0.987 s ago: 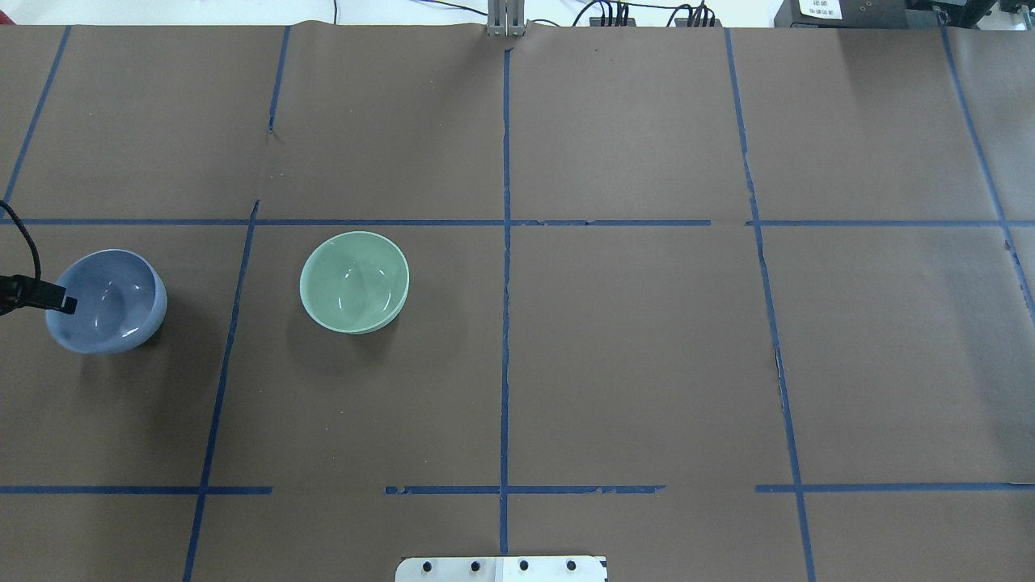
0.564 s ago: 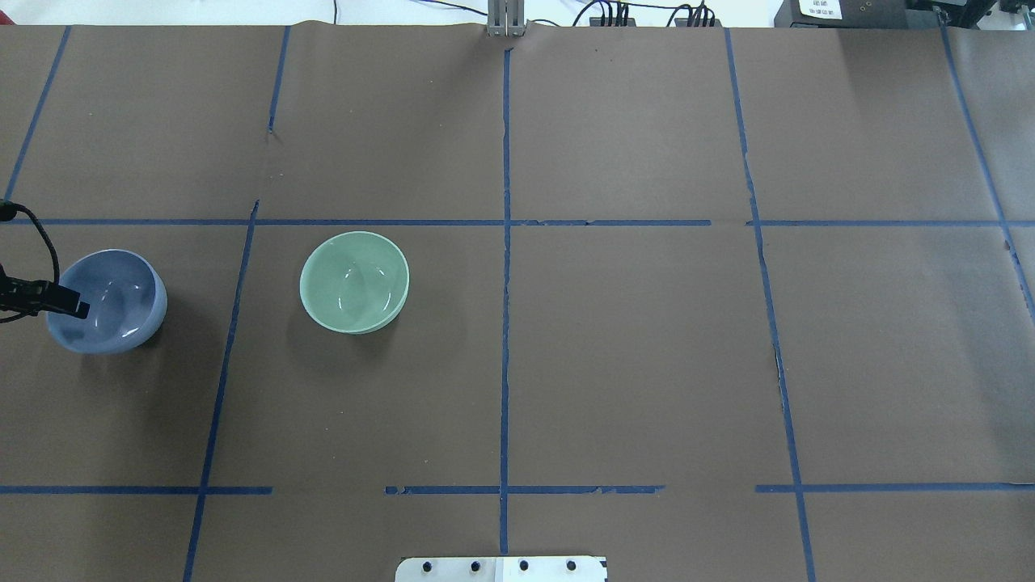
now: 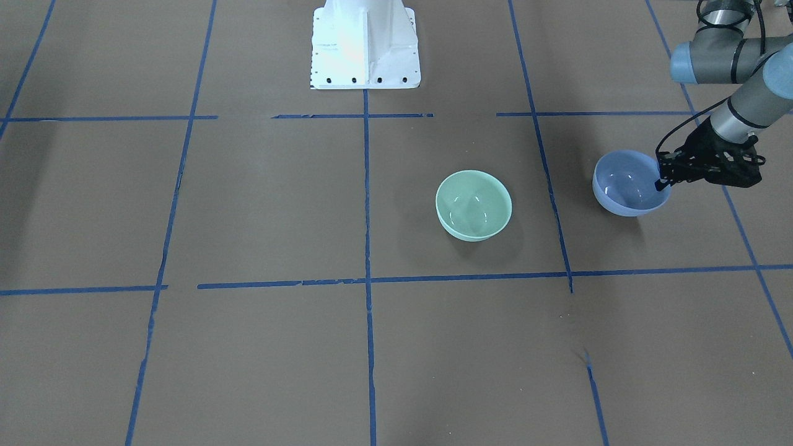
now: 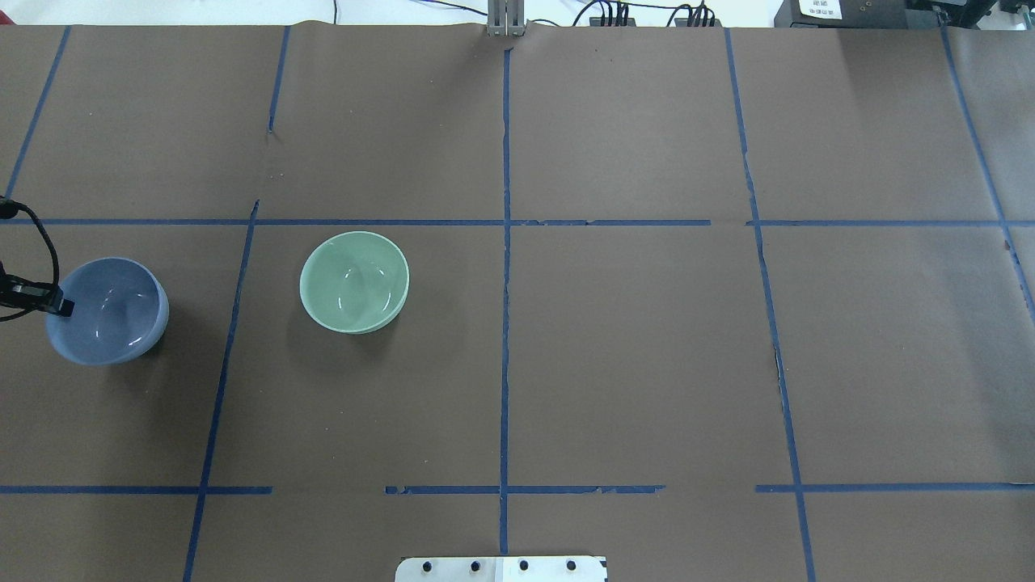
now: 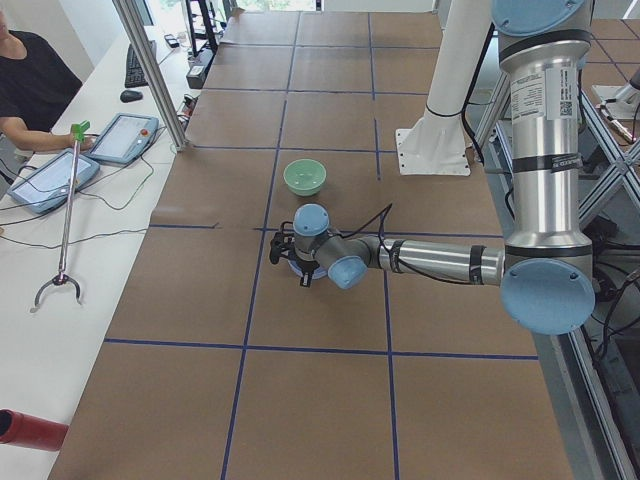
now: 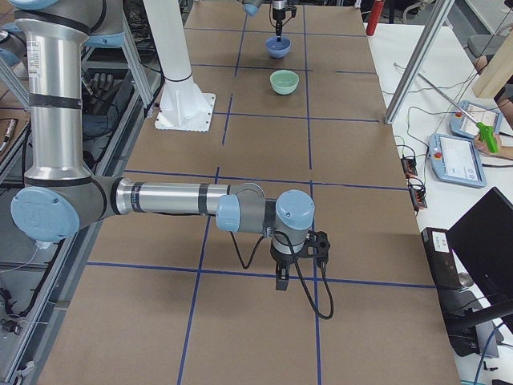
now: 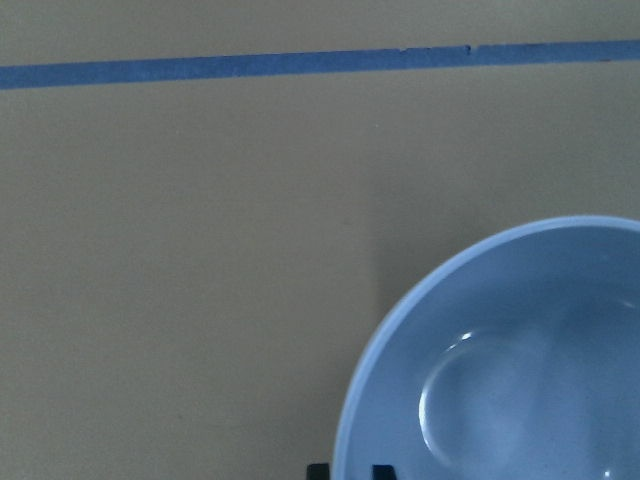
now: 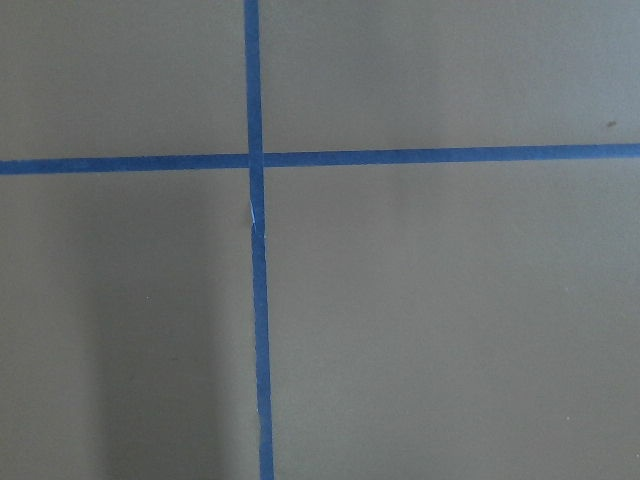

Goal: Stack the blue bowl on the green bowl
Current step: 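Lower the left gripper onto the rim of the blue bowl and close it, then lift the blue bowl upward with the left gripper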

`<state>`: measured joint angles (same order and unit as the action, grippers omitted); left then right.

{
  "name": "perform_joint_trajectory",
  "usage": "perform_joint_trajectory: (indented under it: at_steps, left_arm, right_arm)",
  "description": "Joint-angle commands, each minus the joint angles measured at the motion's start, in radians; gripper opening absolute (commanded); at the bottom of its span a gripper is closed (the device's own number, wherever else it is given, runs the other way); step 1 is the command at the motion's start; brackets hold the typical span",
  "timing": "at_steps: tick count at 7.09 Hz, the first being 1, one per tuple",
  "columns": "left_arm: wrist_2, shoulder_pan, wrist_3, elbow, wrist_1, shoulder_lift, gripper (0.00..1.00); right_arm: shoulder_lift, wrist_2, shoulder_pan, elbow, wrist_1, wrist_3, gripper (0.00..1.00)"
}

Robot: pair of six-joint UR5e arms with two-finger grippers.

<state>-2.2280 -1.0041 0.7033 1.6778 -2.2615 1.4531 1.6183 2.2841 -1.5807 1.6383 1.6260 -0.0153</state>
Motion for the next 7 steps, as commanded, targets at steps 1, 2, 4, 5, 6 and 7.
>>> perform_joint_trajectory:
  at_steps: [1, 2, 4, 5, 6, 7]
  left_arm:
    - [-0.057, -0.052, -0.109, 0.112, 0.177, 0.000, 0.00]
    - [-0.061, -0.133, -0.258, 0.225, 0.415, 0.015, 0.00]
    - [-0.058, -0.326, -0.391, 0.331, 0.789, 0.203, 0.00]
    - [-0.058, -0.353, -0.401, 0.382, 0.892, 0.240, 0.00]
    - [-0.068, -0.344, -0.383, 0.426, 0.939, 0.247, 0.00]
    - [-0.140, -0.305, -0.276, 0.436, 0.932, 0.268, 0.00]
  right_arm:
    - [0.000, 0.000, 0.001, 0.000, 0.000, 0.000, 1.00]
    - [0.000, 0.000, 0.001, 0.000, 0.000, 0.000, 1.00]
    - [0.000, 0.000, -0.001, 0.000, 0.000, 0.000, 1.00]
    - [0.000, 0.000, 0.001, 0.000, 0.000, 0.000, 1.00]
    - [0.000, 0.000, 0.001, 0.000, 0.000, 0.000, 1.00]
    - [0.000, 0.000, 0.001, 0.000, 0.000, 0.000, 1.00]
